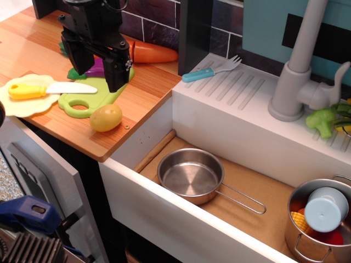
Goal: Put potato in pot or pan
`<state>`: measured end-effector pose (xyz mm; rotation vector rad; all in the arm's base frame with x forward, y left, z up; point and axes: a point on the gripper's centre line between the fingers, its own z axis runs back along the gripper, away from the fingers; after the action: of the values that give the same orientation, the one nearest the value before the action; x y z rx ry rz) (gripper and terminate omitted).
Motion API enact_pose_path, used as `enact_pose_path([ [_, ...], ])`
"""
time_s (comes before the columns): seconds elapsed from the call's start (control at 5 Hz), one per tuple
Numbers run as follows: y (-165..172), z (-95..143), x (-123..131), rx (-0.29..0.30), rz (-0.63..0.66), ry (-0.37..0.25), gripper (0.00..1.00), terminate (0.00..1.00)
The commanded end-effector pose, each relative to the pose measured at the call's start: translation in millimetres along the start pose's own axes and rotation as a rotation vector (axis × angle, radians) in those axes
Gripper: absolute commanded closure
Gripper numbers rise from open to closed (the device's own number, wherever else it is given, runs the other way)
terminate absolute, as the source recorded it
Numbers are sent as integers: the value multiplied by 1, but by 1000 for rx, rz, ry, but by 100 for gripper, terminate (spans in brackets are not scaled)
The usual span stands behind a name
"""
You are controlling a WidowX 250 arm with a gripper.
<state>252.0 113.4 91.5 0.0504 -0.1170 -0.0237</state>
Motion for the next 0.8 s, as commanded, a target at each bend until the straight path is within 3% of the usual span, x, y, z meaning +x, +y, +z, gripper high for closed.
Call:
enact_pose_path([
  [0.0,0,0,0,0,0,0,0,0],
  [0.6,-3,-34,-6,-51,0,-32,0,0],
])
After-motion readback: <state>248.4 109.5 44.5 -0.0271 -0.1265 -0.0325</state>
